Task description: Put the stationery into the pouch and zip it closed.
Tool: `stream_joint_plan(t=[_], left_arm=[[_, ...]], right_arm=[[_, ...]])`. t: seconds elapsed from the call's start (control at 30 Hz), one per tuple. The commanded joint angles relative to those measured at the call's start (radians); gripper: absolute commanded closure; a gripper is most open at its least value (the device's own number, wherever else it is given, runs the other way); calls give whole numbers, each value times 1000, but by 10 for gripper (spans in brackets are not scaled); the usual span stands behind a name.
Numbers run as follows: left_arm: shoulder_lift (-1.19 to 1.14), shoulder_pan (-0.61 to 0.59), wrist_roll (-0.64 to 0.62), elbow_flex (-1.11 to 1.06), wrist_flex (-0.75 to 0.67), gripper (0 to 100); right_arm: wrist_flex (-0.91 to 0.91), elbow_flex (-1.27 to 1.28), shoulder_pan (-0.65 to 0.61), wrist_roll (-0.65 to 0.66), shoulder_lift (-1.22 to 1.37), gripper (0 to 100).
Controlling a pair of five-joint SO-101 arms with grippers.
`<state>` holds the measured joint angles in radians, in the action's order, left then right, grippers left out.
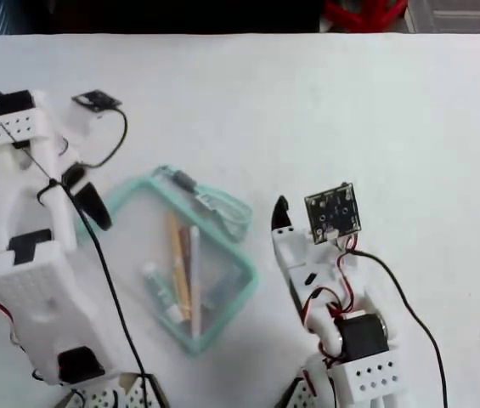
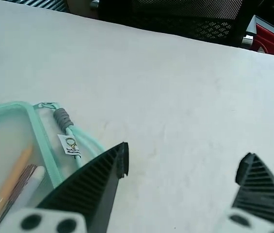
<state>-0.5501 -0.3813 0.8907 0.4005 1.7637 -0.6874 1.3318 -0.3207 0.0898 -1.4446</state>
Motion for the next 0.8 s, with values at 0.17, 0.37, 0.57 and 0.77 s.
stream_joint_plan(t=[0.17, 0.37, 0.57, 0.77], left_arm=[[-71, 65, 28, 26, 23, 653], [-67, 114, 34, -23, 25, 656], [12, 223, 44, -262, 25, 657], [119, 240, 46, -290, 20, 697]], right_arm=[[21, -8, -2, 55, -10, 652], [21, -8, -2, 58, -10, 652], [21, -8, -2, 58, -10, 652], [21, -8, -2, 58, -10, 652]])
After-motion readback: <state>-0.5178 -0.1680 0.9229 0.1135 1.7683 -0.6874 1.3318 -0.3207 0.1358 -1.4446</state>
